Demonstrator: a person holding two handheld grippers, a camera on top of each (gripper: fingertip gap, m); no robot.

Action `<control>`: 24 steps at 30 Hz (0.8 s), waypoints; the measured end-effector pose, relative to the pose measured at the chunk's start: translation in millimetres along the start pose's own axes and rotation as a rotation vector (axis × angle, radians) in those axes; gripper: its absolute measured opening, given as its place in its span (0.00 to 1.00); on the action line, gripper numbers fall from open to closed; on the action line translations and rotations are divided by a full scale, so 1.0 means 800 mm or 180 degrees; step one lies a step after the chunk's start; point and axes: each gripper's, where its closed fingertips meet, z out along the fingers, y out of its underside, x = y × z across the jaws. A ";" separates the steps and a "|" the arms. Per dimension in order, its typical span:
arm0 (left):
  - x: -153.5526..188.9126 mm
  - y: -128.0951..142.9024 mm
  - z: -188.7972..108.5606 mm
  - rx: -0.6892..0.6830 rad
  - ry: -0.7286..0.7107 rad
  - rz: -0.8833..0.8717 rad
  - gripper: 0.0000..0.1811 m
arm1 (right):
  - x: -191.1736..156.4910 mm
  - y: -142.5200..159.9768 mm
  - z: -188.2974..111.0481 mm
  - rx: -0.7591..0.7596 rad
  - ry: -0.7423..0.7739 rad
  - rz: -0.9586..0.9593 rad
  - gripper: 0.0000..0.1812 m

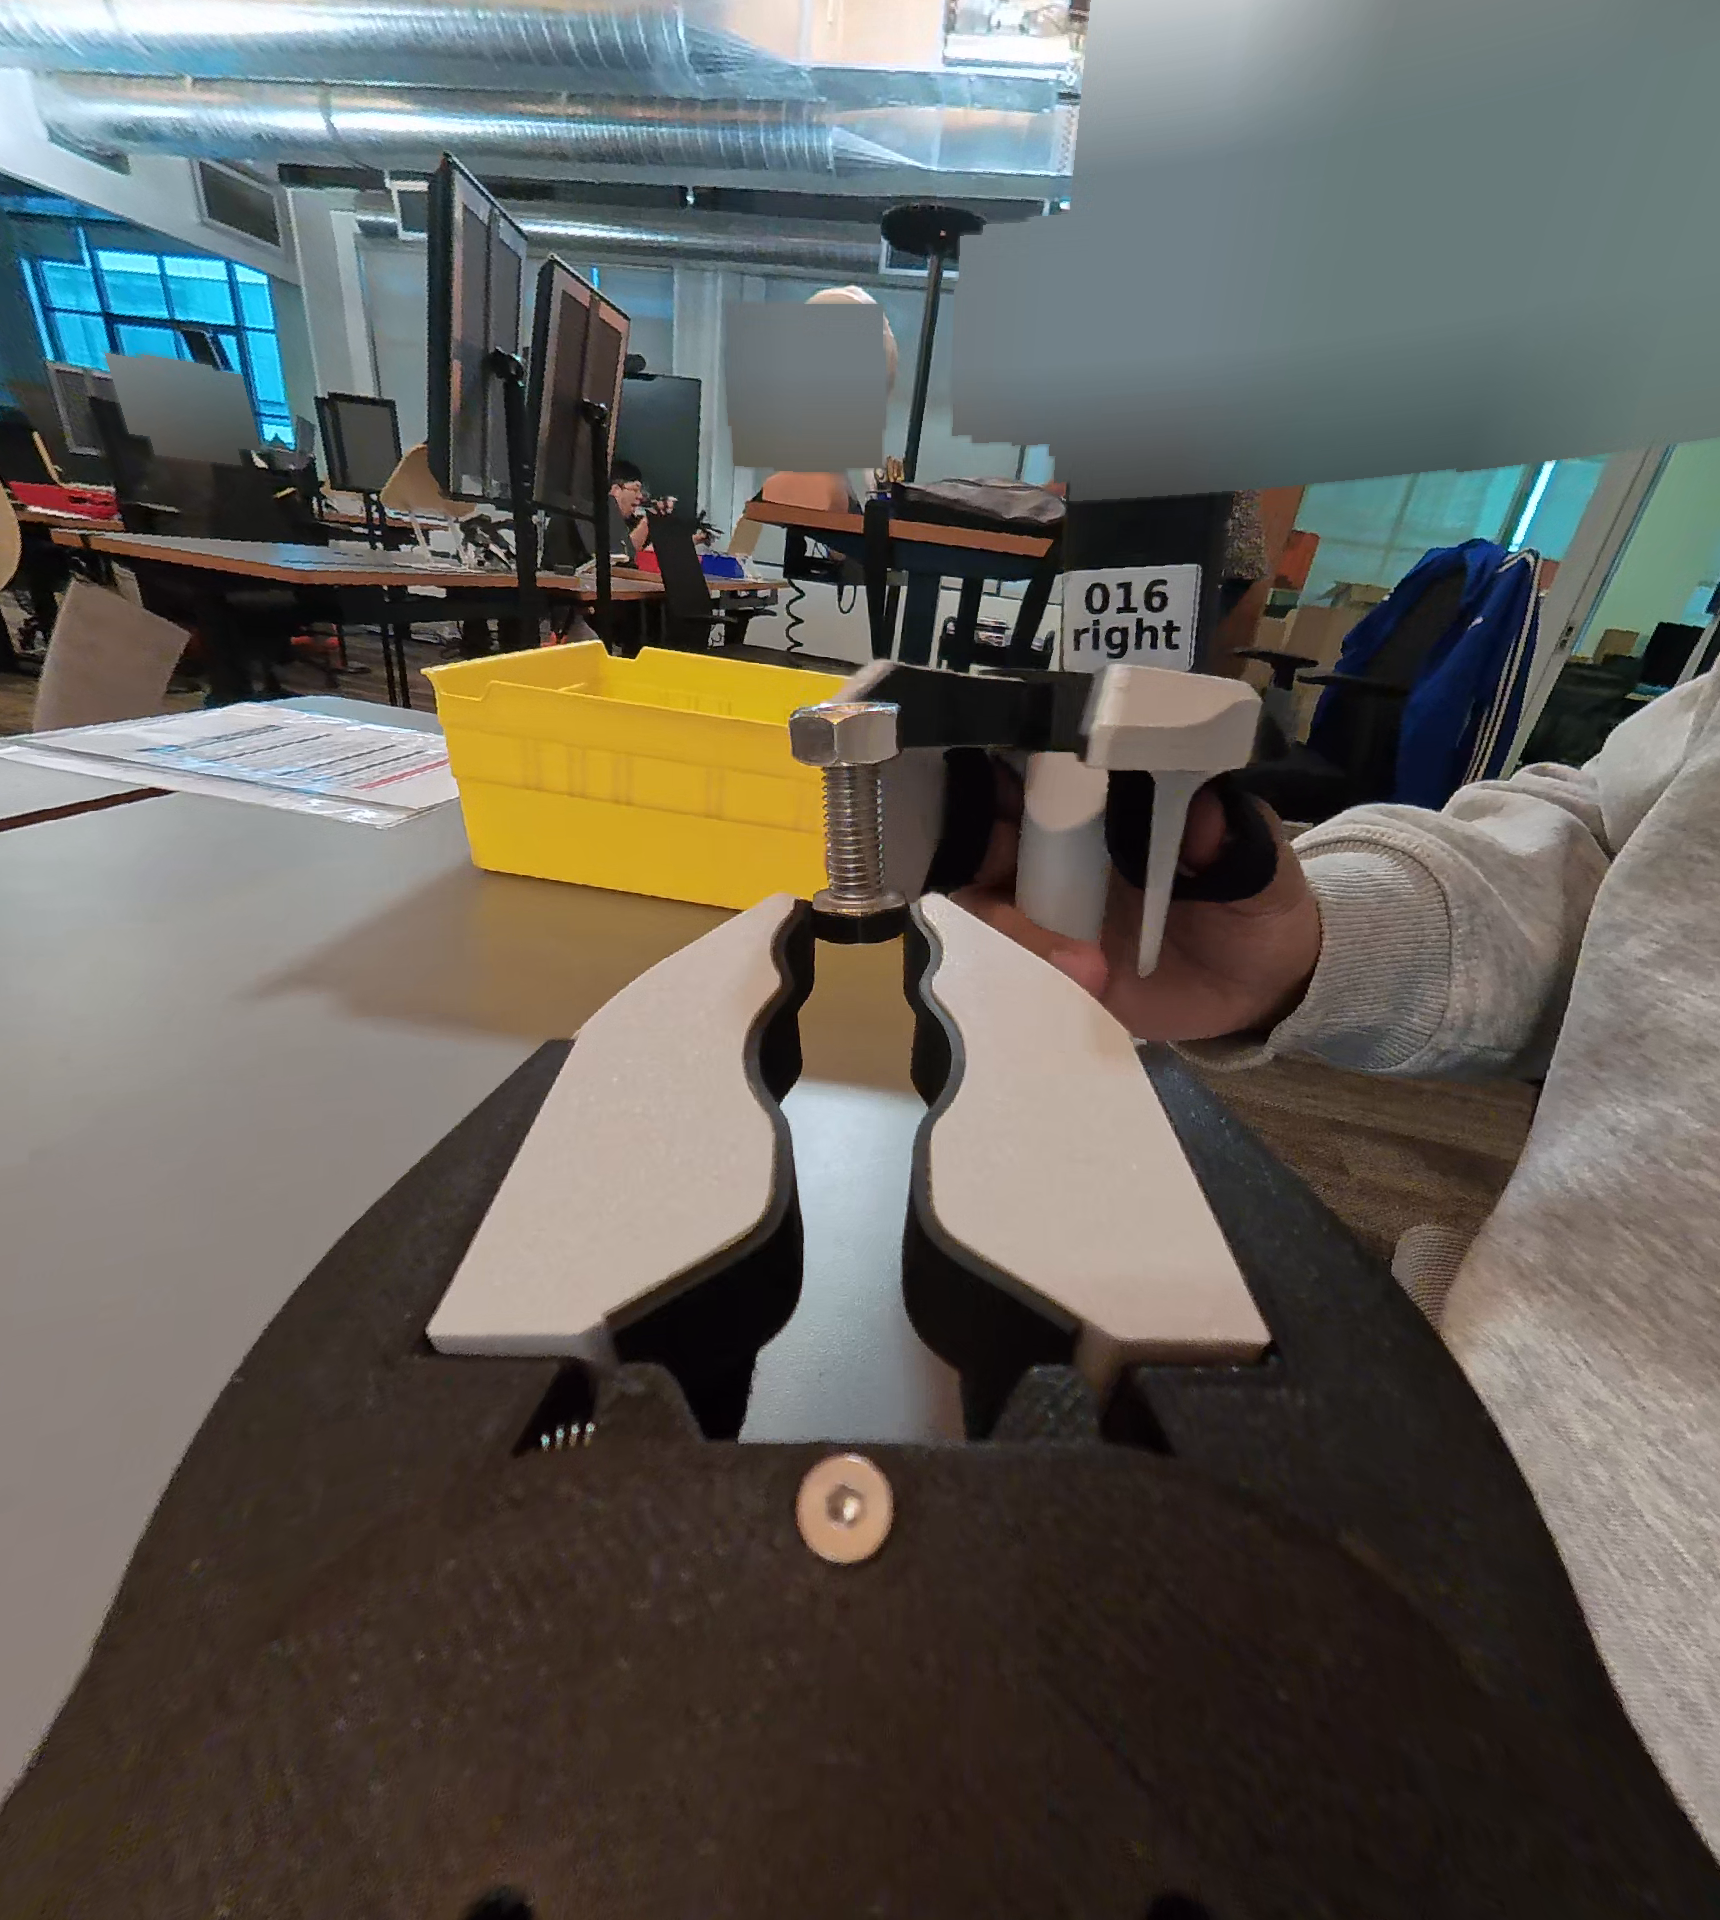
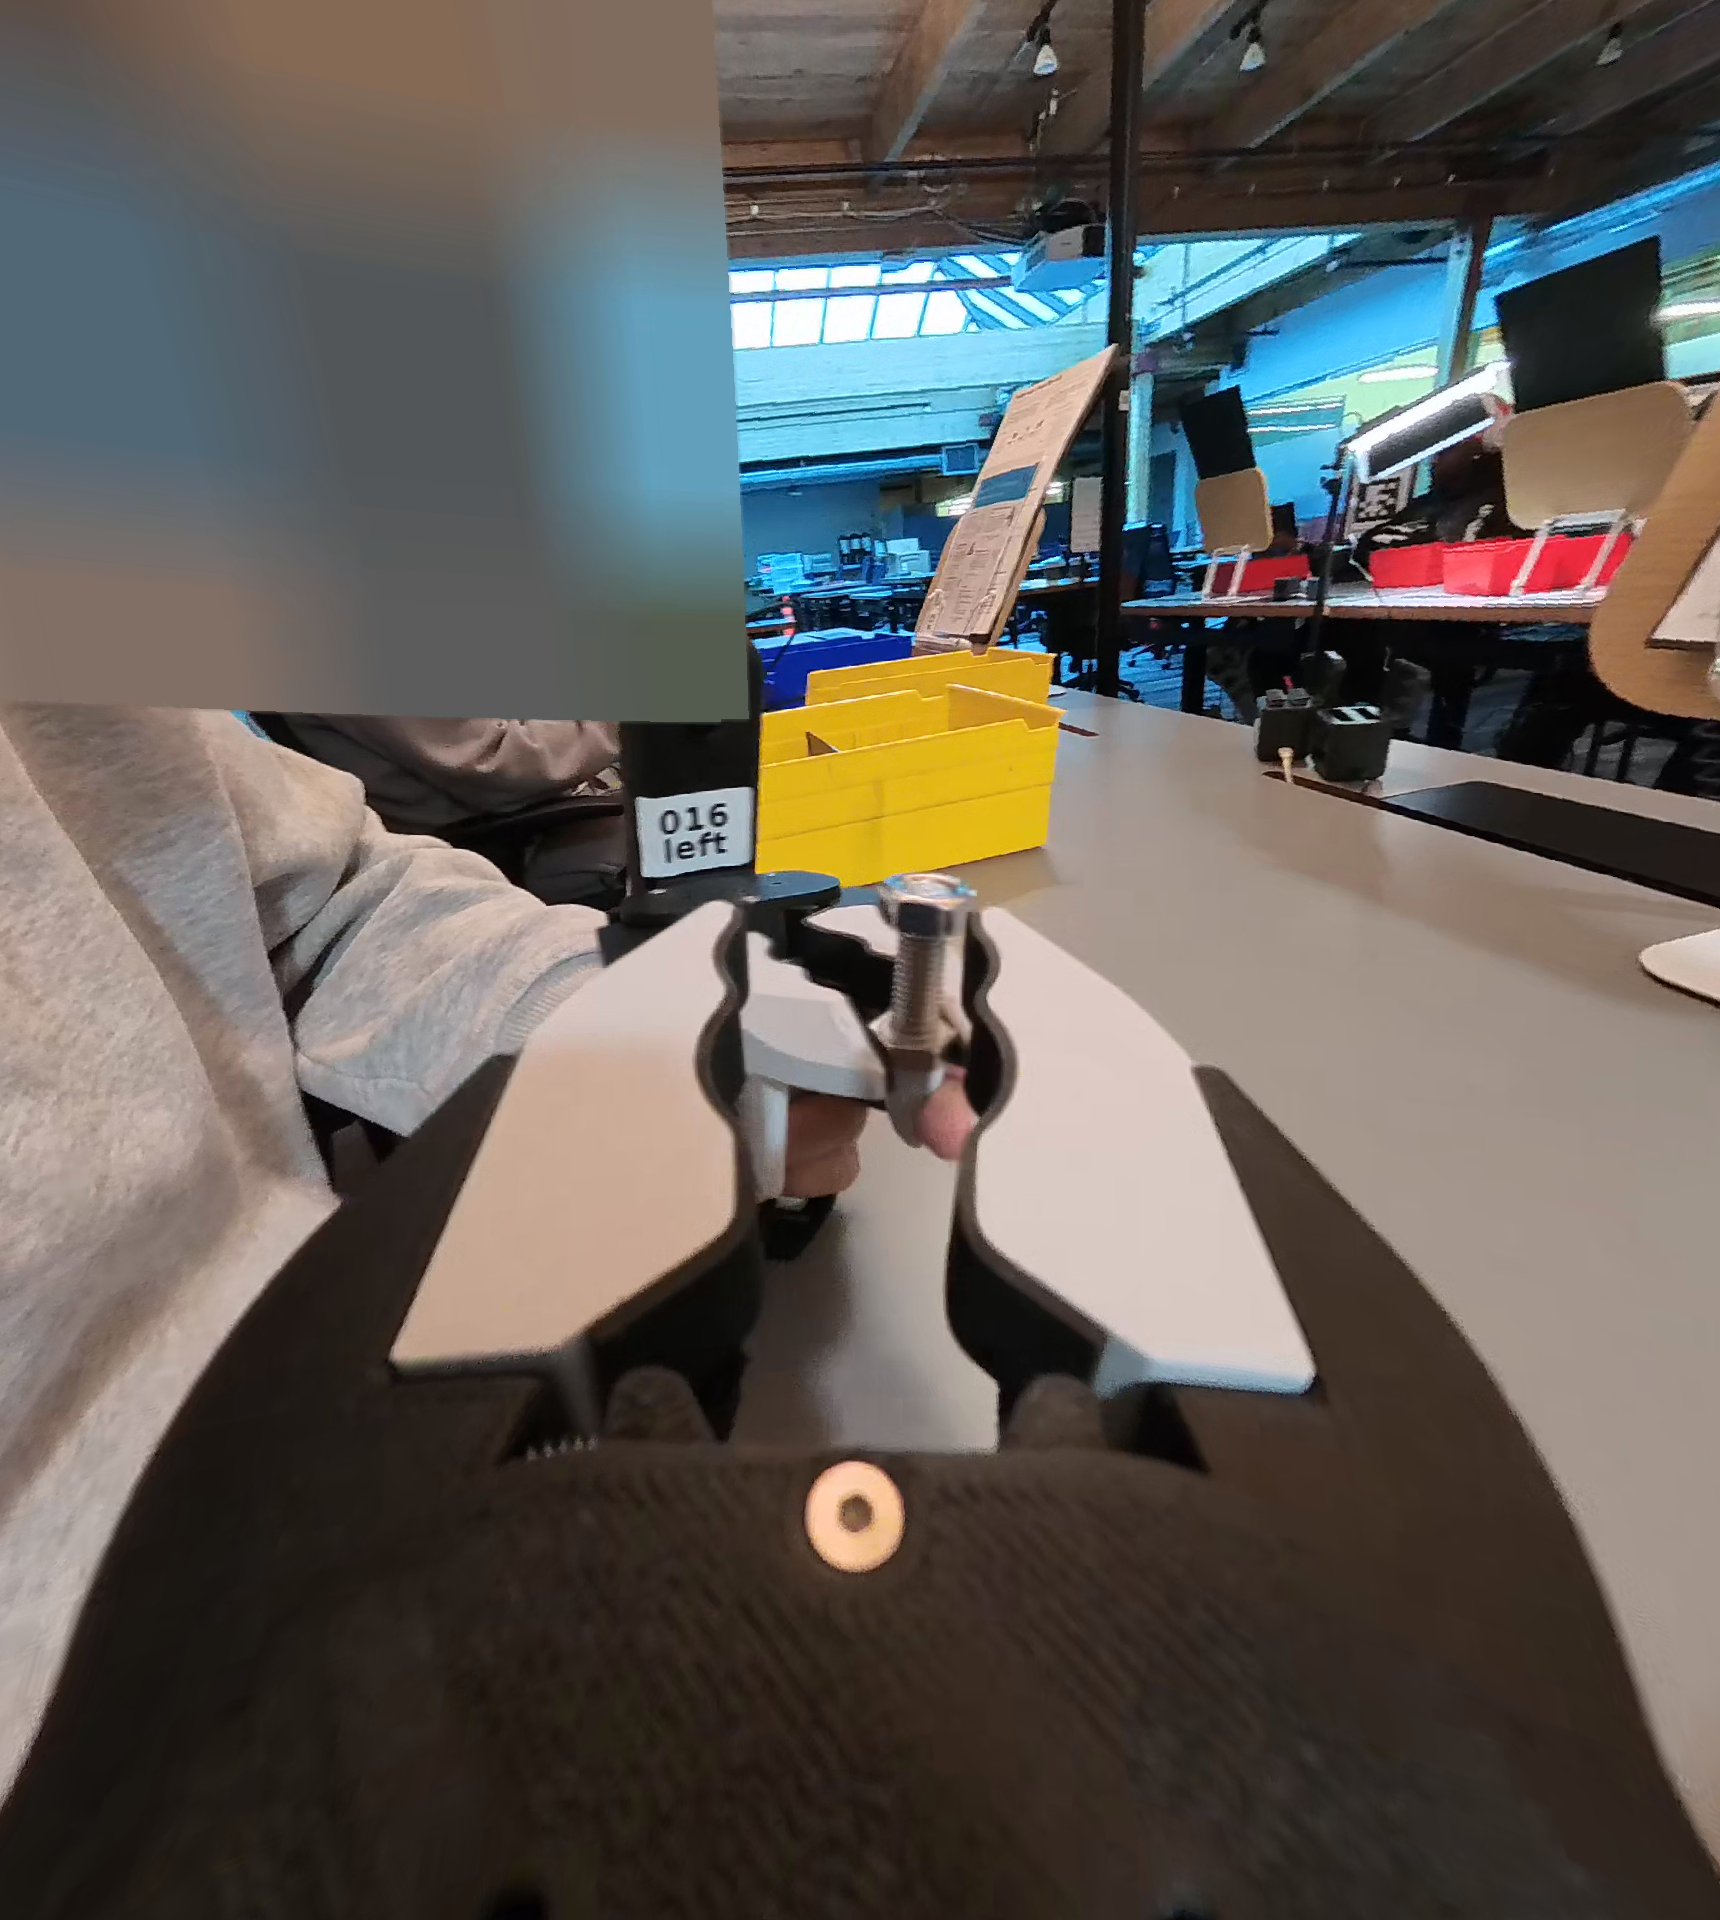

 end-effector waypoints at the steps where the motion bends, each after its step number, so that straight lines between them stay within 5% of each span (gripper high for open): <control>1: -0.001 0.000 0.000 0.0008 -0.0006 -0.0012 0.09 | -0.003 0.000 0.001 -0.0004 -0.0027 -0.0013 0.22; 24: -0.002 0.000 -0.001 0.0006 -0.0019 -0.0019 0.09 | 0.000 -0.001 0.002 0.0000 0.0026 -0.0127 0.25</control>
